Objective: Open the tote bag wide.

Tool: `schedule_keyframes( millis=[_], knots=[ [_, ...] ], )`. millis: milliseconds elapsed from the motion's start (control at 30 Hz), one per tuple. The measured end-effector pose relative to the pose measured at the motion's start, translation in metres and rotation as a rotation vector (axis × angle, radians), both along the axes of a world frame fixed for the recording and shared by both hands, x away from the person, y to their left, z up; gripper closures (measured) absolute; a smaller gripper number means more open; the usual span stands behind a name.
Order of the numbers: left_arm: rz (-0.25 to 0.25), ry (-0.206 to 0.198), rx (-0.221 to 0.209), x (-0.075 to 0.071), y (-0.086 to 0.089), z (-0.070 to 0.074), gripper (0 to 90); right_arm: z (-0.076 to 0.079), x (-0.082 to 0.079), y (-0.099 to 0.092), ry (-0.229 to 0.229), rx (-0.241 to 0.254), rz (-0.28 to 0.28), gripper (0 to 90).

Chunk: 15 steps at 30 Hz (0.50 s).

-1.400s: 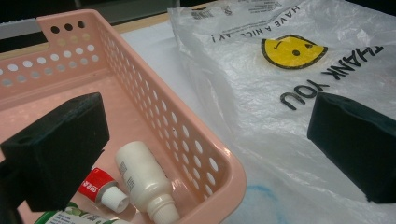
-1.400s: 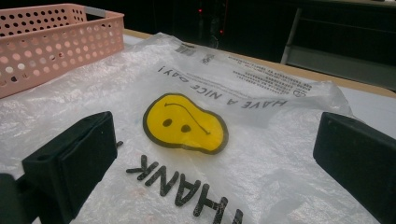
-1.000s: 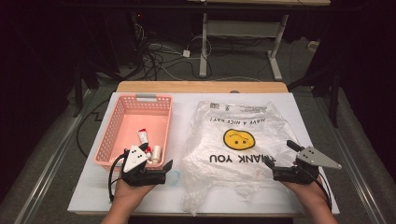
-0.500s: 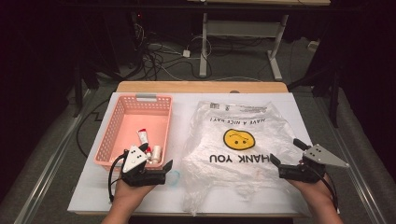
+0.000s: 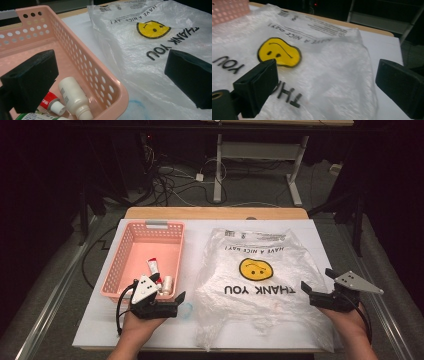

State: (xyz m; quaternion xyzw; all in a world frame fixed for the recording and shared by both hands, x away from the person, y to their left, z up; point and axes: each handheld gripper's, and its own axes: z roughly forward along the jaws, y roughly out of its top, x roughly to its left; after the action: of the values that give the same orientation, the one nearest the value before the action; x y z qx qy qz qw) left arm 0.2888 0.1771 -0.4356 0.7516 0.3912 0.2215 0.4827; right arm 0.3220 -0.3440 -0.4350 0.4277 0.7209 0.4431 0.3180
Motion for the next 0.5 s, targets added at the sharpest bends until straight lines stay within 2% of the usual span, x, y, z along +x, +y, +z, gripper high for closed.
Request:
schedule_keyframes(
  millis=[100, 133, 167, 200, 333, 367, 500],
  knots=[
    [0.000, 0.002, 0.000, 0.000, 0.000, 0.000, 0.0, -0.003, 0.001, -0.006, 0.015, -0.008, -0.024, 7.8],
    [0.000, 0.002, -0.002, 0.000, 0.000, 0.000, 0.0, -0.005, 0.002, -0.013, 0.037, 0.006, -0.050, 9.5],
    [0.001, 0.002, -0.002, 0.000, 0.000, 0.000, 0.0, -0.005, 0.002, -0.013, 0.037, 0.006, -0.050, 9.5],
    [0.002, 0.002, -0.002, 0.000, 0.000, 0.000, 0.0, -0.007, 0.004, -0.020, 0.065, 0.003, -0.079, 11.5],
    [-0.002, 0.000, 0.005, 0.000, 0.000, 0.000, 0.0, -0.011, 0.006, -0.033, 0.109, 0.042, -0.111, 15.5],
    [-0.003, 0.001, 0.005, 0.000, 0.000, 0.000, 0.0, -0.011, 0.006, -0.033, 0.109, 0.042, -0.111, 15.5],
    [-0.002, 0.001, 0.004, 0.000, 0.000, 0.000, 0.0, -0.017, 0.008, -0.044, 0.155, 0.046, -0.139, 20.9]
  ],
)
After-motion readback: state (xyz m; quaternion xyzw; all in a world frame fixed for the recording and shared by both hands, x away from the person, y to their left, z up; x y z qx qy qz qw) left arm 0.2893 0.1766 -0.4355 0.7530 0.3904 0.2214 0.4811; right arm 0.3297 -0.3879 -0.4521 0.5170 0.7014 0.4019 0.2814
